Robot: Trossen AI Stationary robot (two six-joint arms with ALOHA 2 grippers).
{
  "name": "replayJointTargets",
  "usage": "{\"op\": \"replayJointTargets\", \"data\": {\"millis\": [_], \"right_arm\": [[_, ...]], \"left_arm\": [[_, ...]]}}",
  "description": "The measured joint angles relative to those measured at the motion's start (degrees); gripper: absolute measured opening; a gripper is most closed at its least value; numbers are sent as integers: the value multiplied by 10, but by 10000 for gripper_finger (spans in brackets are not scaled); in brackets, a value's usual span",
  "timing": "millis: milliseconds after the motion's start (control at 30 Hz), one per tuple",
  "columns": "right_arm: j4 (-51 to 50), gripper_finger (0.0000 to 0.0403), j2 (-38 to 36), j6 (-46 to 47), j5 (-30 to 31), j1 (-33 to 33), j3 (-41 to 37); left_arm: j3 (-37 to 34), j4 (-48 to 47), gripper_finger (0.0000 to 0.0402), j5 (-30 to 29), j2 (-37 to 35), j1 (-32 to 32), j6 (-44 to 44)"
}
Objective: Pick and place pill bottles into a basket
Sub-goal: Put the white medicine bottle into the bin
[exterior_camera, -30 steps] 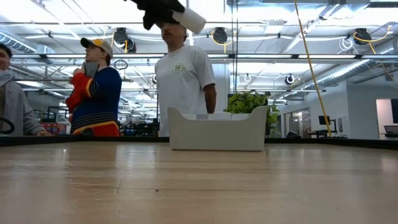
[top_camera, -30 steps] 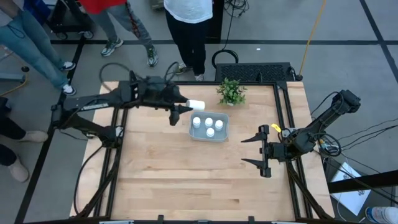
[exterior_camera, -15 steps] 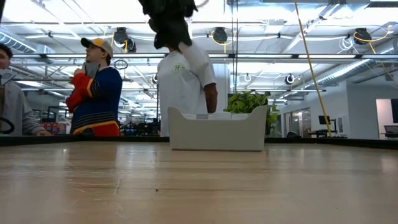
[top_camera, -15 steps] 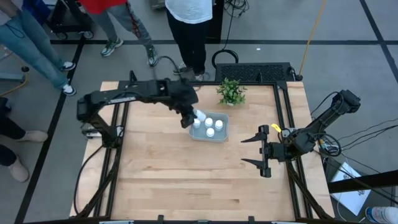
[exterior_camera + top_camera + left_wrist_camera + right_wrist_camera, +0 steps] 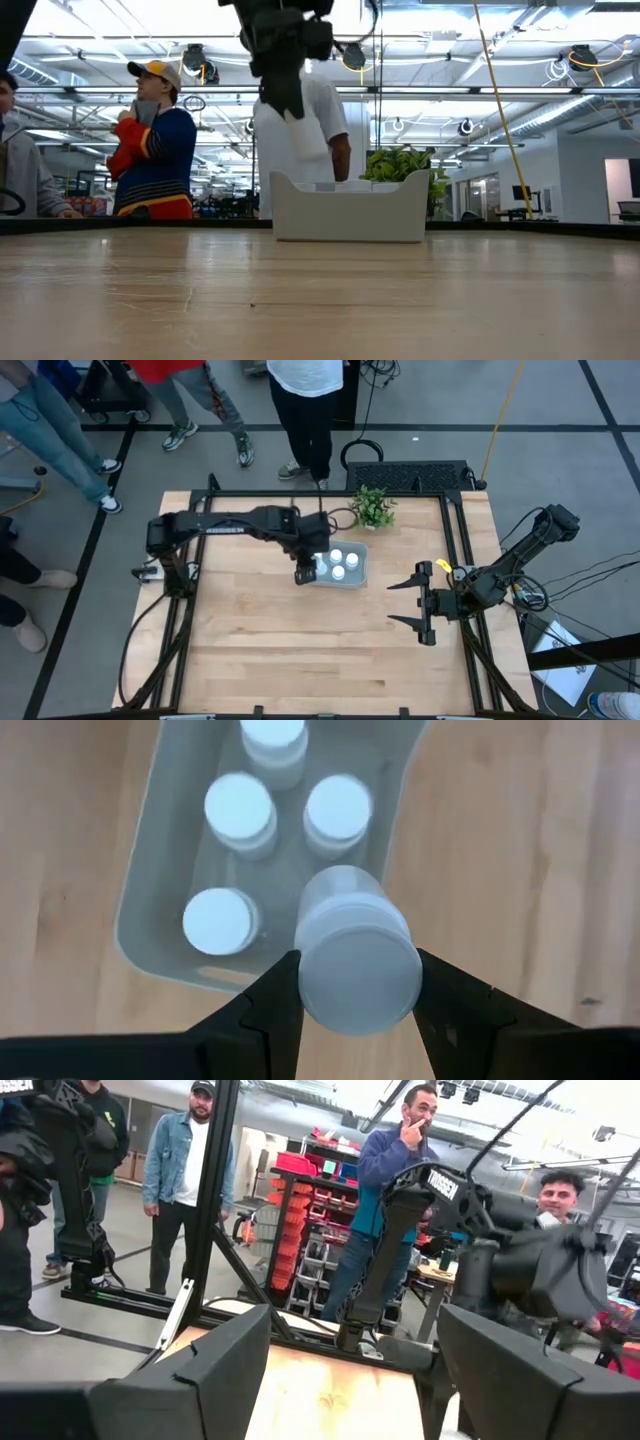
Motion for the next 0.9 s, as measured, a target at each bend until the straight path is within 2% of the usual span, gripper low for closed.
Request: {"op": "replayJointTargets", "data": {"millis": [100,267,900], "right_arm": [[0,283,0,0,0,0,0],[0,283,0,0,0,0,0],[-4,283,0,2,-1,0,0]], "left_arm": [[0,-1,165,-19,17,0,5],[3,2,165,-18,39,1,18],[81,-69,165,-43,146,0,68]]}}
